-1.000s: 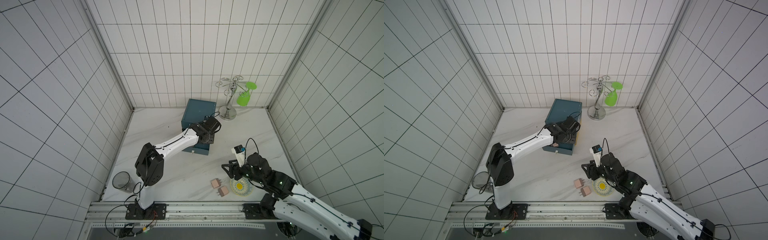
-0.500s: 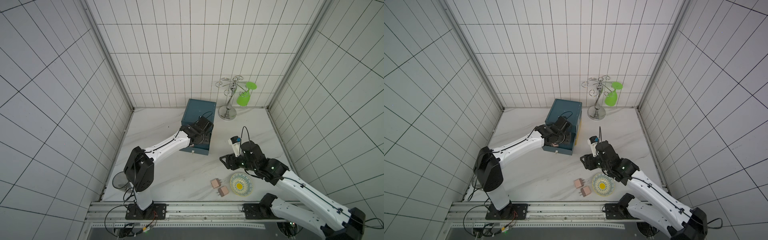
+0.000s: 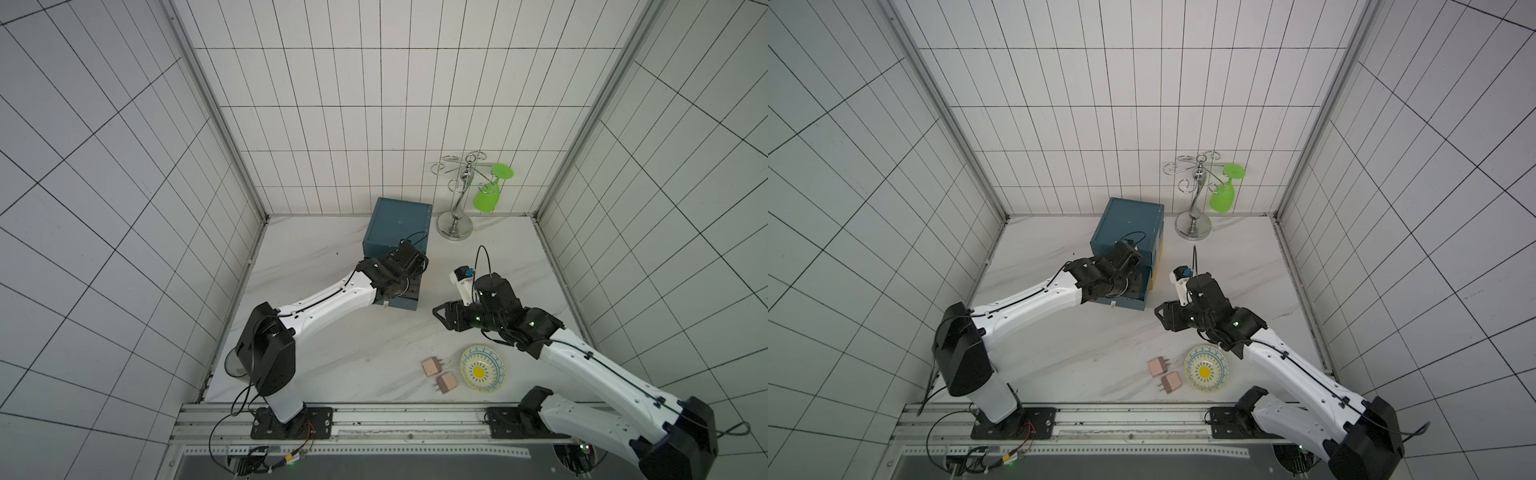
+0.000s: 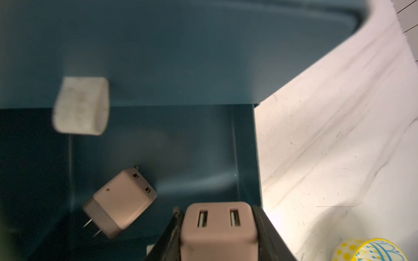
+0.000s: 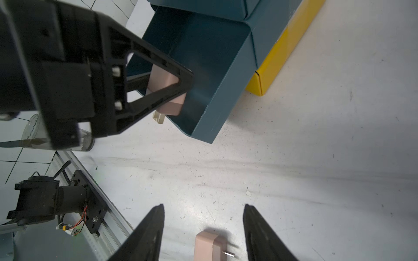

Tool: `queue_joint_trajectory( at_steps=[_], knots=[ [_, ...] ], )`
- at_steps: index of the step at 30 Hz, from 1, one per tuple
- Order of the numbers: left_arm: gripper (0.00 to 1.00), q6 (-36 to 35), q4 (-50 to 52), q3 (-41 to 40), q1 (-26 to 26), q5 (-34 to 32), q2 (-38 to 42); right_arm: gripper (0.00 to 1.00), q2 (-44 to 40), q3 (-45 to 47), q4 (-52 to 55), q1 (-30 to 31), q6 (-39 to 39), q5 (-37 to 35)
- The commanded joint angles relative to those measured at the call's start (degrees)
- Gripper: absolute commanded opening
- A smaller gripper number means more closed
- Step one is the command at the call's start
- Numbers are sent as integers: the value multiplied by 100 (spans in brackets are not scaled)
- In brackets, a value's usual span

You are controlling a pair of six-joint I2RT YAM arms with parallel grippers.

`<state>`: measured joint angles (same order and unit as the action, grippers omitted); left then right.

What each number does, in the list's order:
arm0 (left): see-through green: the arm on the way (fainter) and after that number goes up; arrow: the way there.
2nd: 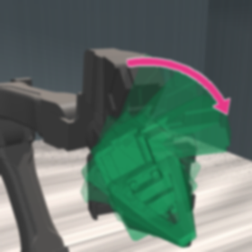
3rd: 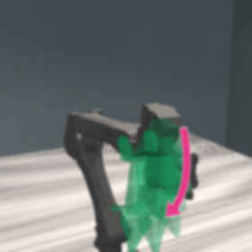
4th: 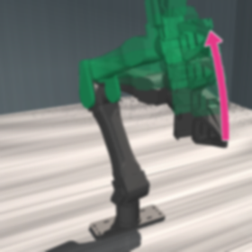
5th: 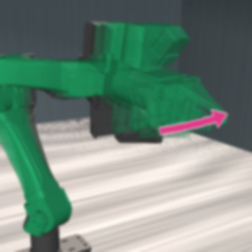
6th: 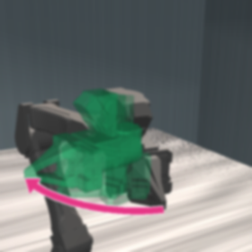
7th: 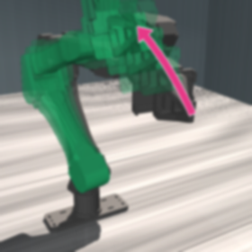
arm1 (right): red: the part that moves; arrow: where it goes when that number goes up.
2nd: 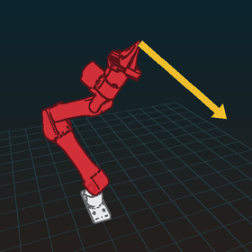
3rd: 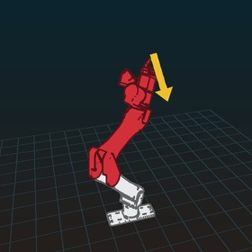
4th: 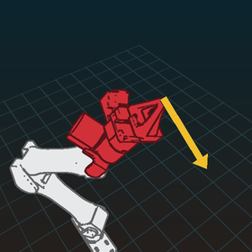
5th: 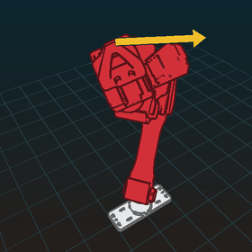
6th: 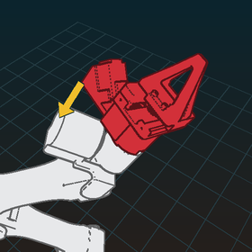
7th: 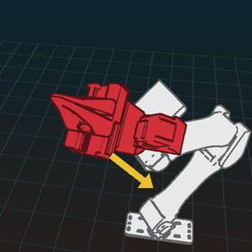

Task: Place the plugs into the drawer by color
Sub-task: Place the plug in the drawer.

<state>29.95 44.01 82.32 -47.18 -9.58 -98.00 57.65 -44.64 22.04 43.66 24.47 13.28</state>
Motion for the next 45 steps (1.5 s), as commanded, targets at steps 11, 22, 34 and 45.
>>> queue_joint_trajectory(
  at_steps=[11, 22, 34, 45],
  knots=[
    [5, -120, 213, 732, -80, -421, -875, 60, -322, 358, -212, -188, 13, 260],
    [32, 15, 389, 903, -72, -527, -1352, 60, -478, 452, -218, -223, 5, 305],
    [60, 24, 398, 880, 54, -391, -1376, 60, -489, 526, -218, -270, -12, 331],
    [73, -59, 516, 1539, 117, -8, -827, 57, -602, -48, 1165, 353, 79, 332]
  ],
)
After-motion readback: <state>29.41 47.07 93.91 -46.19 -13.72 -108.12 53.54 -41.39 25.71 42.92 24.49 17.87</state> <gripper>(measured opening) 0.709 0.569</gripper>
